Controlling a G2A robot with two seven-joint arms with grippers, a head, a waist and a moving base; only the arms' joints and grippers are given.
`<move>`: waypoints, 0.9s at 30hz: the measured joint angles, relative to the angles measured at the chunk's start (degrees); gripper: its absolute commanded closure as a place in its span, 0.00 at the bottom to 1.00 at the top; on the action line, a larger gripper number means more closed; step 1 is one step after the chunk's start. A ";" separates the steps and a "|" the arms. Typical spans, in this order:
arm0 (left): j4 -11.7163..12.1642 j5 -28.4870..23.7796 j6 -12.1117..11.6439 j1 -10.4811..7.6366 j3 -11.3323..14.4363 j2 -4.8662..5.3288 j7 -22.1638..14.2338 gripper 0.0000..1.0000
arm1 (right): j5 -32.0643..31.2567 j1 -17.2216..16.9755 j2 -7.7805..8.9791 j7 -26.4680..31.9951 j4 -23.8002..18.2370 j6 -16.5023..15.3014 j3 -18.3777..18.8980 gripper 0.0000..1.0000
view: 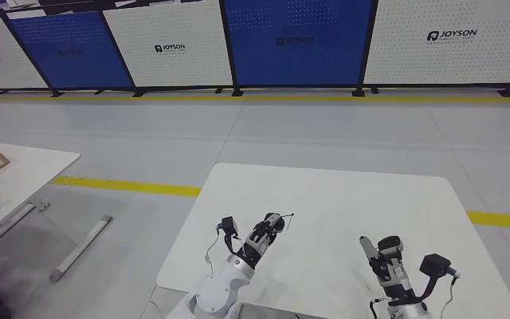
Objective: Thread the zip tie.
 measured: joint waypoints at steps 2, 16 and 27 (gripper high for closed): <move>0.00 0.00 -0.01 0.00 0.00 0.00 0.00 1.00 | 0.00 0.00 0.00 0.00 0.00 0.00 0.00 0.00; 1.64 5.69 -2.17 -0.99 1.13 -0.71 7.74 1.00 | 11.47 -1.62 -0.12 -1.02 -1.33 3.57 5.83 0.00; 4.16 9.23 0.08 -2.73 1.42 -1.60 15.92 1.00 | 24.04 -3.49 -0.54 -4.20 -1.40 7.16 12.56 0.00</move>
